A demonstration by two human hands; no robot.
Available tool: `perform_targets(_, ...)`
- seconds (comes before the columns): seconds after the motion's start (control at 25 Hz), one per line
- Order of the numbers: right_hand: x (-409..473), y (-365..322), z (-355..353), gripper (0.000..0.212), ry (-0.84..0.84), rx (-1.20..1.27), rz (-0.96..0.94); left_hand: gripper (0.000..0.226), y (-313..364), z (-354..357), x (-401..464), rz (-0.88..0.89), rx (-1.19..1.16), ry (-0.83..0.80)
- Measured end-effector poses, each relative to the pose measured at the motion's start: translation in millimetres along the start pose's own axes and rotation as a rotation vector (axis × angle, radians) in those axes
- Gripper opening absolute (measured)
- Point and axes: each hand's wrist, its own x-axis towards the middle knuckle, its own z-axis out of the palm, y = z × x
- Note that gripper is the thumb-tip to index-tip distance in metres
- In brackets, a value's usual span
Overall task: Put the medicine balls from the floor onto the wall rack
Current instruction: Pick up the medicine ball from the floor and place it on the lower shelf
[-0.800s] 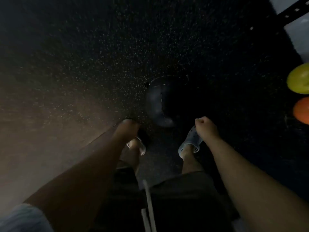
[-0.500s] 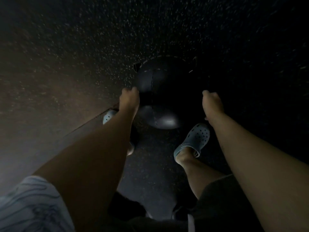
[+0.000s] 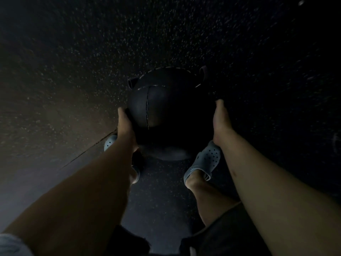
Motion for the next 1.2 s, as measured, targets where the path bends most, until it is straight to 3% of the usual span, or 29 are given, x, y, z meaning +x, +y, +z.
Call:
perform_targets(0.2,-128,-64,-61,0.066,0.117,0.202,-0.116,0.066,64,38,-137,0.111,0.08,-0.14)
perform_targets(0.44,-313,-163,-161,0.099,0.255,0.556,-0.421,0.065,169,126,-332,0.358,0.278,-0.466)
perform_targets(0.64,-472,-205,-269,0.085,0.374,0.837,-0.794,0.064,215,196,-527,0.675,0.391,-0.749)
perform_targets(0.8,-588,-200,-351,0.075,0.536,1.019,-1.041,0.066,197,231,-671,0.868,0.427,-1.022)
perform_targets(0.96,-685,-172,-439,0.045,0.634,1.089,-1.277,0.104,150,243,-808,1.052,0.45,-1.247)
perform_targets(1.04,-716,-154,-480,0.049,0.69,1.099,-1.337,0.117,122,251,-858,1.125,0.473,-1.325)
perform_targets(1.2,-745,-127,-551,0.052,0.777,1.136,-1.427,0.104,58,268,-921,1.204,0.433,-1.427)
